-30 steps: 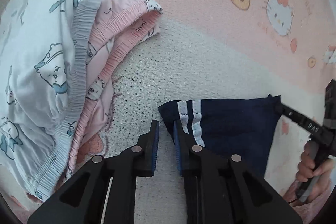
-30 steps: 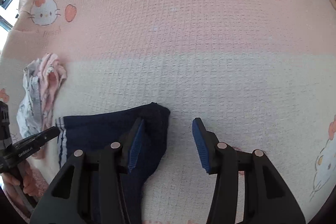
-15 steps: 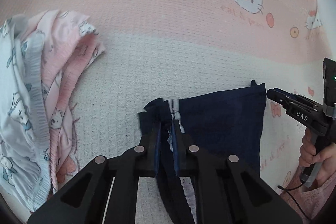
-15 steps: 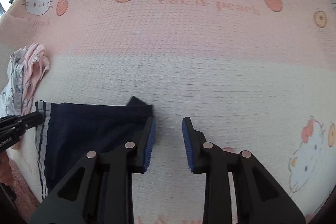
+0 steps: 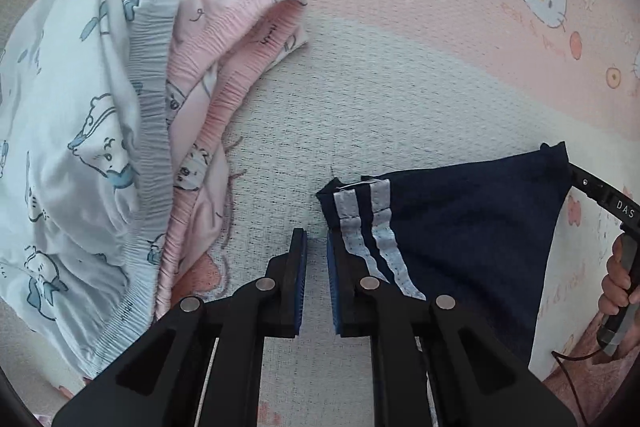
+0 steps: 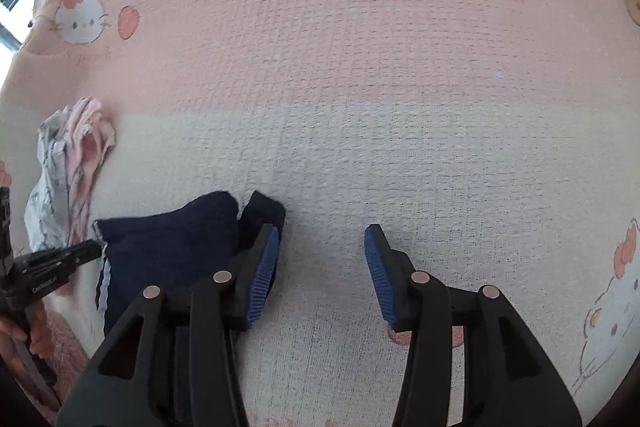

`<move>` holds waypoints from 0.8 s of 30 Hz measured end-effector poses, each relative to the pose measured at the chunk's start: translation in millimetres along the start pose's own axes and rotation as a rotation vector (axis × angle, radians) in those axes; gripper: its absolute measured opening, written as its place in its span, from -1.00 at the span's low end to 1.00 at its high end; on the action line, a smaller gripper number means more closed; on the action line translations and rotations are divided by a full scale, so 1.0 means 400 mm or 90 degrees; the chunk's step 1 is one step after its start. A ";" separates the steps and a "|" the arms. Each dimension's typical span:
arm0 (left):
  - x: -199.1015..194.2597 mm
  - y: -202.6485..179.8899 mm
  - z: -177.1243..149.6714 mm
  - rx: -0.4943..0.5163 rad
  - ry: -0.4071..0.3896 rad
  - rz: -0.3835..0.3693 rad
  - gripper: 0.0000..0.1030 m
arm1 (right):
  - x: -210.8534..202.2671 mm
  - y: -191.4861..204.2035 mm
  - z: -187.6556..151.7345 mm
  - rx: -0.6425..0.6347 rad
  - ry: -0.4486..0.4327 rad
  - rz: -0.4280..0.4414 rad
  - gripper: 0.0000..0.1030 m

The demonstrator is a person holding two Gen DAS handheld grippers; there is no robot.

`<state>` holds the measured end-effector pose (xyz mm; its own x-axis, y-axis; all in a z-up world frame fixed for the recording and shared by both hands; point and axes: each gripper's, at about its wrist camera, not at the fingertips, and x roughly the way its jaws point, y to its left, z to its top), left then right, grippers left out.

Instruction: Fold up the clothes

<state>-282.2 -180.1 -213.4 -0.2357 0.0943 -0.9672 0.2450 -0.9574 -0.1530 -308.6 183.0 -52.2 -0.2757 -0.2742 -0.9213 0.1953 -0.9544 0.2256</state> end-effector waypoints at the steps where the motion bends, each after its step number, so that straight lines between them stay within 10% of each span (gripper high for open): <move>1: 0.000 0.005 0.003 -0.006 -0.001 0.002 -0.78 | -0.004 -0.004 0.002 0.015 -0.009 0.000 -0.10; 9: -0.117 -0.113 -0.008 0.104 -0.162 0.012 -0.78 | 0.034 0.099 0.006 -0.153 0.052 0.001 -0.10; 13: -0.067 -0.199 -0.004 0.166 -0.102 -0.074 -0.78 | 0.022 0.129 -0.020 -0.182 0.046 0.017 -0.10; 24: 0.001 -0.224 -0.017 0.209 -0.024 -0.066 -0.77 | 0.053 0.113 -0.045 -0.218 0.058 -0.095 0.01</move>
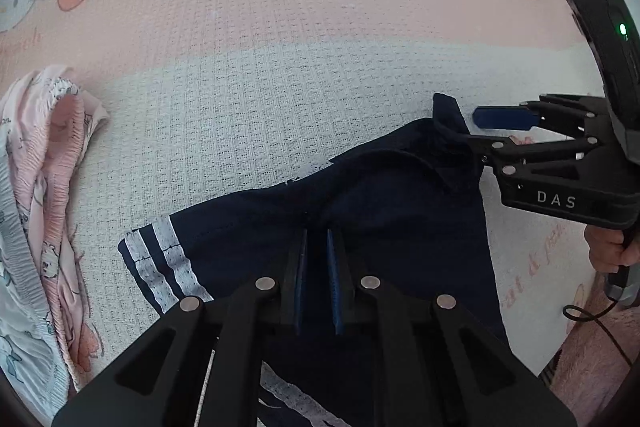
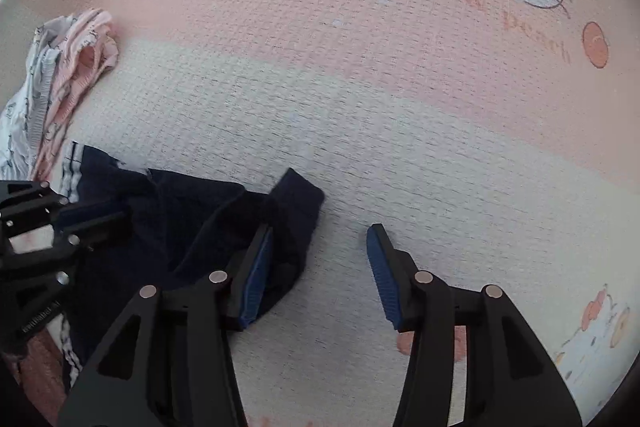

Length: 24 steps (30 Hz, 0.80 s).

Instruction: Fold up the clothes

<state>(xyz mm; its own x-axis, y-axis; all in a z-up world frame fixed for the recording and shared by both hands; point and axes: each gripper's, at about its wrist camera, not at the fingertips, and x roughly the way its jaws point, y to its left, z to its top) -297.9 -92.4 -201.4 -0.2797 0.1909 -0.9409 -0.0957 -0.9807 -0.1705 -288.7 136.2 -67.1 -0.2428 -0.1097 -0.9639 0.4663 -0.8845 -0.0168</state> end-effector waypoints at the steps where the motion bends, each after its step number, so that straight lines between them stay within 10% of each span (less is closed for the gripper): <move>1: -0.003 0.007 0.001 -0.008 0.002 -0.007 -0.77 | -0.001 -0.012 -0.010 0.001 0.003 -0.018 0.10; 11: -0.006 -0.043 0.012 0.015 -0.031 0.020 -0.77 | -0.058 -0.036 0.002 0.054 -0.053 0.057 0.15; 24: 0.031 -0.028 0.076 -0.010 -0.009 -0.001 -0.77 | -0.053 -0.122 -0.047 0.048 -0.011 -0.028 0.18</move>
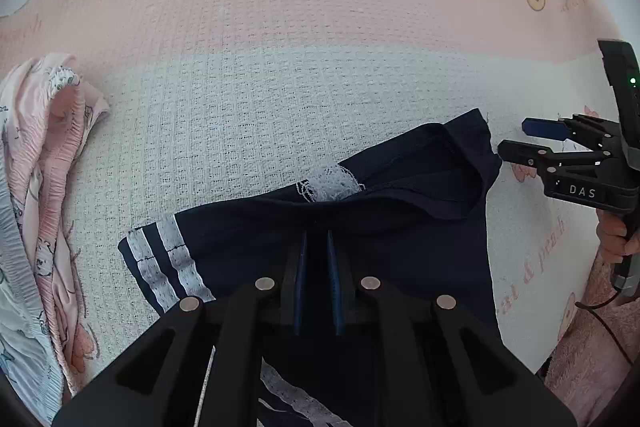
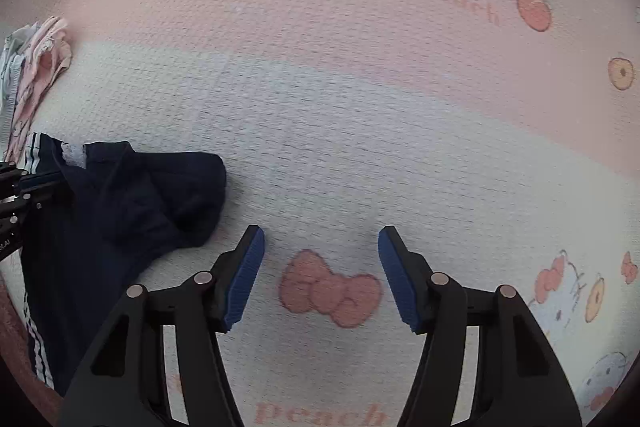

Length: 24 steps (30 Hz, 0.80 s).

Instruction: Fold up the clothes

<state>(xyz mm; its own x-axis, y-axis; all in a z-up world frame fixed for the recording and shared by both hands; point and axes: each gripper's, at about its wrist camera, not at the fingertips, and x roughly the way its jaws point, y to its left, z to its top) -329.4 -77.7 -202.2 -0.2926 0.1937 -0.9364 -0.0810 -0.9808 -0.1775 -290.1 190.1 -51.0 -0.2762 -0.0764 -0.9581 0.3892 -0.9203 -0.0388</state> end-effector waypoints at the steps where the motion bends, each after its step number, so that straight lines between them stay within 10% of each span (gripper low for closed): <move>1: -0.002 -0.002 0.001 -0.001 -0.003 0.002 -0.77 | -0.019 0.005 -0.003 0.003 -0.015 0.027 0.18; 9: -0.024 0.015 0.001 -0.021 -0.016 0.005 -0.77 | -0.033 0.200 -0.031 -0.117 -0.036 0.114 0.15; 19: -0.091 0.140 0.033 -0.129 -0.061 0.012 -0.77 | -0.008 0.001 -0.025 0.126 -0.074 0.044 0.12; 24: -0.071 0.184 -0.046 -0.177 -0.048 0.015 -0.76 | -0.035 -0.011 -0.044 0.129 -0.076 0.114 0.16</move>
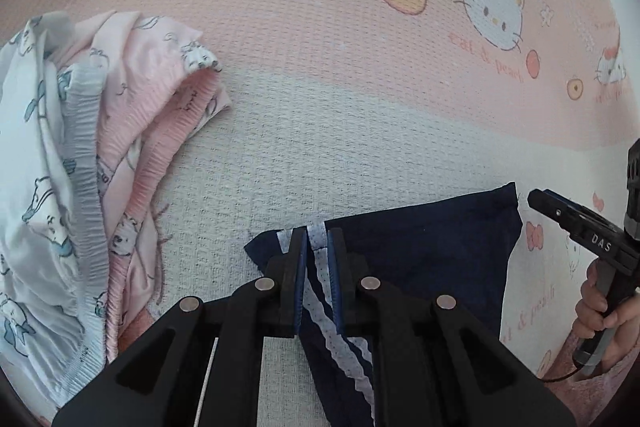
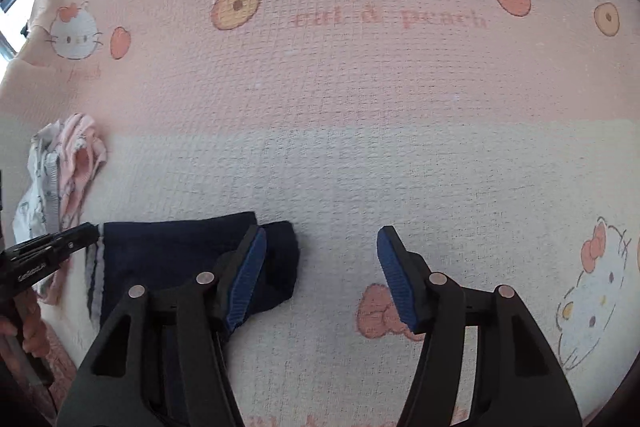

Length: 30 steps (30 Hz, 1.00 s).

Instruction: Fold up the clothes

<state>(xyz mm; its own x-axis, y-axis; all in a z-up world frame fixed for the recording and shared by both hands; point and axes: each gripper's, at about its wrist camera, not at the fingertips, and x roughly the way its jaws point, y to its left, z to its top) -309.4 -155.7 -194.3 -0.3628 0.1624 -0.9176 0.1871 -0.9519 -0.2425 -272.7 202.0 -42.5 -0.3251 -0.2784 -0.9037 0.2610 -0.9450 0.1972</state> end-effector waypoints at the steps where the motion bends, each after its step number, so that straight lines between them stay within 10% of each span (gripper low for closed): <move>1: 0.007 0.014 -0.022 -0.008 0.004 0.000 -0.76 | 0.000 0.004 -0.002 -0.018 0.016 0.008 0.16; 7: 0.034 0.014 -0.063 -0.029 0.020 0.043 -0.76 | 0.085 0.028 -0.014 -0.065 0.034 -0.122 0.23; 12: 0.035 0.046 -0.064 -0.078 0.037 -0.029 -0.73 | 0.060 0.006 -0.013 0.001 0.046 -0.011 0.25; 17: 0.054 0.040 -0.065 -0.082 0.033 -0.032 -0.69 | 0.102 0.044 -0.019 -0.042 0.050 -0.015 0.42; 19: 0.063 0.018 -0.059 -0.060 0.029 -0.028 -0.71 | 0.107 0.069 -0.022 -0.061 0.039 -0.042 0.23; 21: 0.068 -0.012 -0.050 -0.033 0.025 -0.031 -0.79 | 0.097 0.082 -0.023 -0.070 0.035 -0.020 -0.88; 30: 0.045 -0.120 0.011 0.070 0.000 -0.017 -0.85 | 0.053 -0.040 0.017 0.049 0.010 0.000 -0.85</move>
<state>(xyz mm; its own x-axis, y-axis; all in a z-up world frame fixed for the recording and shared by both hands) -328.8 -108.0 -197.7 -0.3668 0.1886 -0.9110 0.0762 -0.9699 -0.2314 -289.8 209.9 -62.1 -0.3113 -0.2764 -0.9093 0.1902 -0.9555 0.2253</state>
